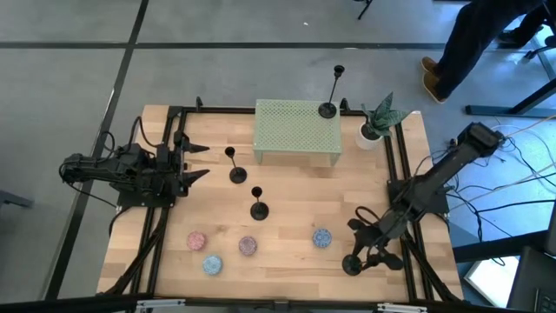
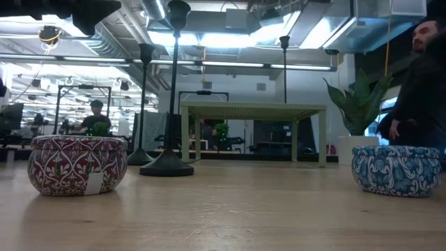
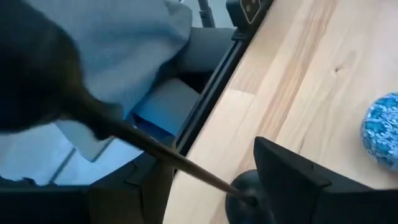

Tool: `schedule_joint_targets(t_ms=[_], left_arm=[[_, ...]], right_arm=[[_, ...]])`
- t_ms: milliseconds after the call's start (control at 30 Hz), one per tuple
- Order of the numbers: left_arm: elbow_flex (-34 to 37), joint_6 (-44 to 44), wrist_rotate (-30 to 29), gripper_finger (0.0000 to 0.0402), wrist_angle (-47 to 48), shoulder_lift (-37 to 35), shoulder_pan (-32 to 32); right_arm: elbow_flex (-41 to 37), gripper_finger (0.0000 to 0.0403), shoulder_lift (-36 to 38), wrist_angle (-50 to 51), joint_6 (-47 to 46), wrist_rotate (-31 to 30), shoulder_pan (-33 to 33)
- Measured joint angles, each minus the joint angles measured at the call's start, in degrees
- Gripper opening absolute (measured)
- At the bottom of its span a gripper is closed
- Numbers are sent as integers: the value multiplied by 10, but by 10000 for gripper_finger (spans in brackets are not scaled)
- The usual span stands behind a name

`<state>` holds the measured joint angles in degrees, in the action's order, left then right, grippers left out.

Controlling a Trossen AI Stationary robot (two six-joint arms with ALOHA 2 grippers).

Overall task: Pick & Place candle stick holders
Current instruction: Align the black candle holder with the black candle holder on the shelf

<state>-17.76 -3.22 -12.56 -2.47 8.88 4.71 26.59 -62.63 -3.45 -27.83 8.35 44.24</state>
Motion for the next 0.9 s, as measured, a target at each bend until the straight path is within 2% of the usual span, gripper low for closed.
schedule_joint_targets(t_ms=[233,600,800,900], left_arm=[[0,-1,0,322,-3,0,0],[0,-8,0,322,-3,0,0],[0,-25,0,322,-3,0,0],[0,-25,0,322,-3,0,0]], right_arm=[[0,176,-34,-62,43,0,0],[1,15,-34,-68,45,-14,-1],[1,23,-34,-112,72,-93,-1],[2,11,-33,-136,90,-143,-1]])
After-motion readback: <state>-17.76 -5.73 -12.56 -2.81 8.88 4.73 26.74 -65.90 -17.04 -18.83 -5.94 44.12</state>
